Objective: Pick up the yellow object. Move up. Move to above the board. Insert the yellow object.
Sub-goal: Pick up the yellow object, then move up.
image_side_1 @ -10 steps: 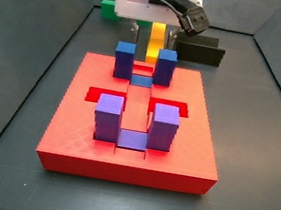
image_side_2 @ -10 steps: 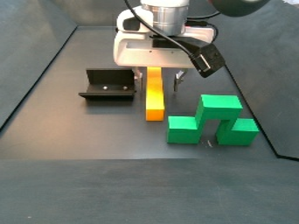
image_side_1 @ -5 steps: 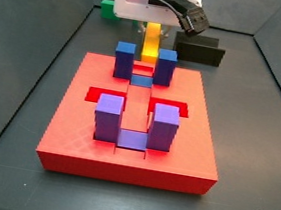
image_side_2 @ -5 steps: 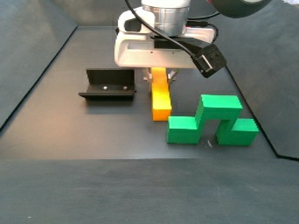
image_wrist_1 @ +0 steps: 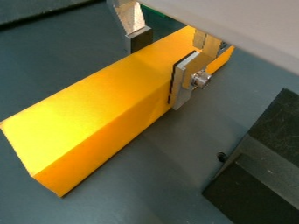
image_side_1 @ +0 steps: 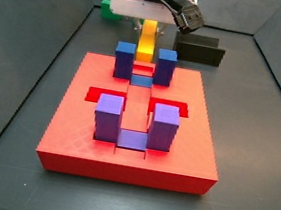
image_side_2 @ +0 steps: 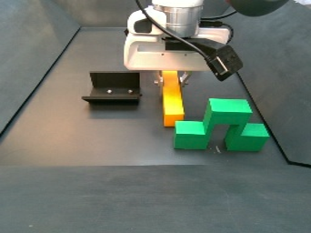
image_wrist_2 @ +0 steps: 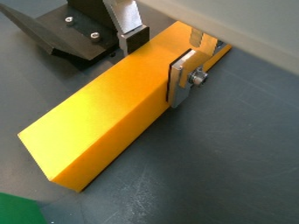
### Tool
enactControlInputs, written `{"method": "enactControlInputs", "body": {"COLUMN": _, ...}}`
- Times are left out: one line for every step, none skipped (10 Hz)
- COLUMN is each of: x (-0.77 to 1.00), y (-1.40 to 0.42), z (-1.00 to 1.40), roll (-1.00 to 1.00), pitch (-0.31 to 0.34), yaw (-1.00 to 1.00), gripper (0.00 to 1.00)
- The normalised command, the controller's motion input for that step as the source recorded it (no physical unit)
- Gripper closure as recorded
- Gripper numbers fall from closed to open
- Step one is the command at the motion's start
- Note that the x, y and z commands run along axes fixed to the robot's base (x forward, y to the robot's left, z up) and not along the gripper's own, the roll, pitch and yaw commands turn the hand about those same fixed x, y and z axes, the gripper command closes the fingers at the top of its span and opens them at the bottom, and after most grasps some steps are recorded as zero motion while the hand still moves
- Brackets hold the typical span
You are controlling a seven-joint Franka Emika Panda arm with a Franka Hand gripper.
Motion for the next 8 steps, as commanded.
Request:
{"method": "enactControlInputs", "body": {"x": 0.0, "y": 0.0, "z": 0.0, "roll": 0.0, "pitch": 0.0, "yaw": 0.0, "gripper": 1.0}}
{"method": "enactControlInputs", "body": {"x": 0.0, "y": 0.0, "z": 0.0, "roll": 0.0, "pitch": 0.0, "yaw": 0.0, "gripper": 1.0}}
{"method": "enactControlInputs", "body": {"x": 0.0, "y": 0.0, "z": 0.0, "roll": 0.0, "pitch": 0.0, "yaw": 0.0, "gripper": 1.0}}
{"method": "enactControlInputs", "body": {"x": 0.0, "y": 0.0, "z": 0.0, "roll": 0.0, "pitch": 0.0, "yaw": 0.0, "gripper": 1.0}}
{"method": "enactControlInputs", "body": {"x": 0.0, "y": 0.0, "z": 0.0, "roll": 0.0, "pitch": 0.0, "yaw": 0.0, "gripper": 1.0}}
{"method": "enactControlInputs", "body": {"x": 0.0, "y": 0.0, "z": 0.0, "roll": 0.0, "pitch": 0.0, "yaw": 0.0, "gripper": 1.0}}
{"method": "enactControlInputs", "body": {"x": 0.0, "y": 0.0, "z": 0.0, "roll": 0.0, "pitch": 0.0, "yaw": 0.0, "gripper": 1.0}}
{"method": "enactControlInputs", "body": {"x": 0.0, "y": 0.0, "z": 0.83, "roll": 0.0, "pitch": 0.0, "yaw": 0.0, "gripper": 1.0}}
